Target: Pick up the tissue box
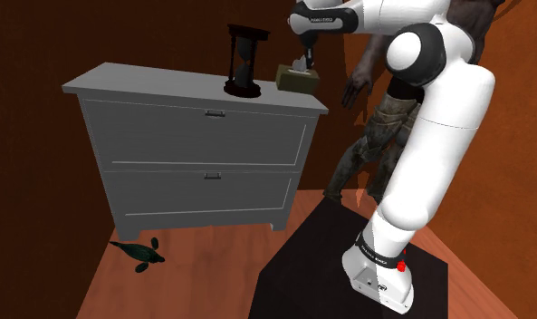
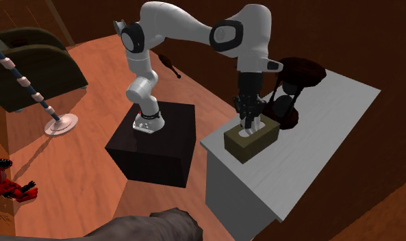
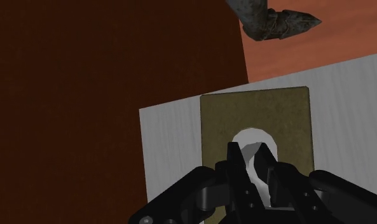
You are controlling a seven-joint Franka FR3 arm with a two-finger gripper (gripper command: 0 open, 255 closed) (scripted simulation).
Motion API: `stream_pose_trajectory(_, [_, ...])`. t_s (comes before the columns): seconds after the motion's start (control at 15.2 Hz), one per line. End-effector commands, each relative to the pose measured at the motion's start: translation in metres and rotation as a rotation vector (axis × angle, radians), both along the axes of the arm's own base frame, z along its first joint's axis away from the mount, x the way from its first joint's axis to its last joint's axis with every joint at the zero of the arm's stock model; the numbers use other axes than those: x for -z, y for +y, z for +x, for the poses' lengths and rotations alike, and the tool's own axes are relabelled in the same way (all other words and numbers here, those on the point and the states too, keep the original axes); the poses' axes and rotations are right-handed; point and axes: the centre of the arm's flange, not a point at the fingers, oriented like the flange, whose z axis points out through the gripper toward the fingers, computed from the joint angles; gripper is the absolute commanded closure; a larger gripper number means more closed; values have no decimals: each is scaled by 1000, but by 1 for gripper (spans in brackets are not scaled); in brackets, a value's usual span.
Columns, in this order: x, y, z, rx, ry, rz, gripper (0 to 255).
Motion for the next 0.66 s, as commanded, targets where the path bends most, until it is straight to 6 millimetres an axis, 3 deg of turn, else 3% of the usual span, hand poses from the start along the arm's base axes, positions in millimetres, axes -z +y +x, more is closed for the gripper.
stream_pose_trajectory(0.0, [-11,0,1,0,0,0,255])
stream_pose_trajectory(0.46, [-48,0,1,0,0,0,255])
stream_pose_trajectory(0.59, [-49,0,1,0,0,0,255])
